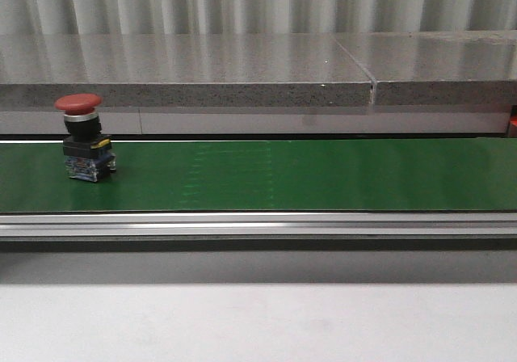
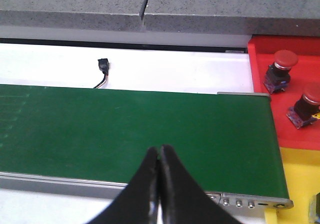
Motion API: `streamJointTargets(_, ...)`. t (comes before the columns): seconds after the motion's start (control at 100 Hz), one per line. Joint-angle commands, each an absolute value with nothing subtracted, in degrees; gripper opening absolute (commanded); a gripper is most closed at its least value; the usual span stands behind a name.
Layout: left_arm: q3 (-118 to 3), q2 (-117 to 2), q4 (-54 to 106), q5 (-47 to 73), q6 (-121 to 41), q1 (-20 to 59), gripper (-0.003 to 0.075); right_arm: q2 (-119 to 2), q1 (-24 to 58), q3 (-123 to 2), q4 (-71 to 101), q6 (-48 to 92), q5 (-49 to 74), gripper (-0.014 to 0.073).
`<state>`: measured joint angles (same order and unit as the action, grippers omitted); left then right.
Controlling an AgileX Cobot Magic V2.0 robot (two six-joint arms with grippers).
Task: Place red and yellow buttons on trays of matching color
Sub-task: 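Move the left gripper to a yellow push-button and grasp it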
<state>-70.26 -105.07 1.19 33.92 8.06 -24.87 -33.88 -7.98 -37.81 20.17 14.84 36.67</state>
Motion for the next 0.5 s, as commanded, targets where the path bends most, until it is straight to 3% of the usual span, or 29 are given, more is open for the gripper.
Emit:
streamJointTargets(0.0, -73.79, -103.90, 1.25, 32.07, 7.95, -25.28, 0.0669, -33.69, -7.87, -39.31, 20.61, 15.30, 33.40, -0.0120)
streamJointTargets(0.28, -74.81, -105.90, 1.15, 32.52, 7.95, -25.28, 0.0643, -33.69, -7.87, -39.31, 20.61, 15.30, 33.40, -0.0120)
streamJointTargets(0.4, -74.81, -106.08, 1.15, 32.62, 7.95, -25.28, 0.0529, -33.69, -7.87, -39.31, 20.61, 15.30, 33.40, -0.0120)
streamJointTargets(0.49, -74.81, -106.08, 1.15, 32.89, 7.95, -25.28, 0.0391, -33.69, -7.87, -39.31, 20.61, 15.30, 33.40, -0.0120)
